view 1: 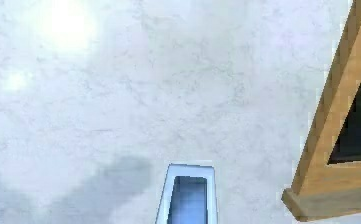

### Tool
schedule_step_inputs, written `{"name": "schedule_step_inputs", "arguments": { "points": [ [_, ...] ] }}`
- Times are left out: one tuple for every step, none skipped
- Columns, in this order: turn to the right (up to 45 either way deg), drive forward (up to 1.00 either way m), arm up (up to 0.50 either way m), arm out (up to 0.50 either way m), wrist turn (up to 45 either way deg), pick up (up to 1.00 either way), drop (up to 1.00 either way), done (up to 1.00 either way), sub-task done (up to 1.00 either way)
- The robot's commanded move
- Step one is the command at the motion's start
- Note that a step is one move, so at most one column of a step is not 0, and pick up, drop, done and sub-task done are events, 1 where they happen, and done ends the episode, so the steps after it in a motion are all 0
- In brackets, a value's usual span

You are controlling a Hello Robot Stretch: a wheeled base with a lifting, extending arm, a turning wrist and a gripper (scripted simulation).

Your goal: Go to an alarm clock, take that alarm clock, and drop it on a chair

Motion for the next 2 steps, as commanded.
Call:
{"name": "schedule_step_inputs", "arguments": {
  "points": [
    [39.0, 0.0, 0.0, 0.0, 0.0, 0.0, 0.0, 0.0, 0.0],
    [3.0, 0.0, 0.0, 0.0, 0.0, 0.0, 0.0, 0.0, 0.0]
  ]
}}
